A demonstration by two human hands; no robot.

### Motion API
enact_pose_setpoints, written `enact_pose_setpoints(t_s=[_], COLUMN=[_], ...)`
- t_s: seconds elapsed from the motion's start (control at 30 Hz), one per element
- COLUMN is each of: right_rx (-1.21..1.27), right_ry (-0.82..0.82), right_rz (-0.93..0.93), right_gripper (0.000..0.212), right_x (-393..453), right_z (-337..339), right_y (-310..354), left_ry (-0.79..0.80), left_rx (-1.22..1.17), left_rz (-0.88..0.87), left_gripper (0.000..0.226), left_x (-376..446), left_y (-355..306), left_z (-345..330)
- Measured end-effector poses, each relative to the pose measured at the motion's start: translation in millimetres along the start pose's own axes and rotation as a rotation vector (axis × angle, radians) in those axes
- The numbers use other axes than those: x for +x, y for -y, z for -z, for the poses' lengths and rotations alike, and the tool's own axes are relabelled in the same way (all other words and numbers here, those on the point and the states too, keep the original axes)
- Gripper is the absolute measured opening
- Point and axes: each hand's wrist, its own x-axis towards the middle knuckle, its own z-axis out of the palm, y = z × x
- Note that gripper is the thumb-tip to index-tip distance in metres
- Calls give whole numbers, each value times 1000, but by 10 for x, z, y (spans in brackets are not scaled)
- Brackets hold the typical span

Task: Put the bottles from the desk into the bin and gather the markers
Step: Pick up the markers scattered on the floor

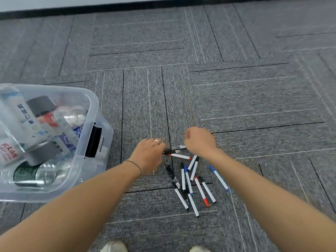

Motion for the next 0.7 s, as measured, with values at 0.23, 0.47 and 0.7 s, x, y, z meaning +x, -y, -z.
enact_pose_setpoints(t_s=[0.23, 0.47, 0.7], right_rx=[-309, -350, -247], right_ry=[75, 53, -35], right_rz=[273, 380, 311], right_gripper=[10, 22, 19], right_x=[143, 147, 50], right_z=[-118, -215, -185], right_y=[79, 104, -90], left_ry=[-6, 15, 111], left_rx=[-407, -290, -176], left_rz=[340, 238, 20], left_gripper=[8, 17, 18], left_x=[-165, -224, -305], left_y=[327, 193, -114], left_z=[70, 87, 103])
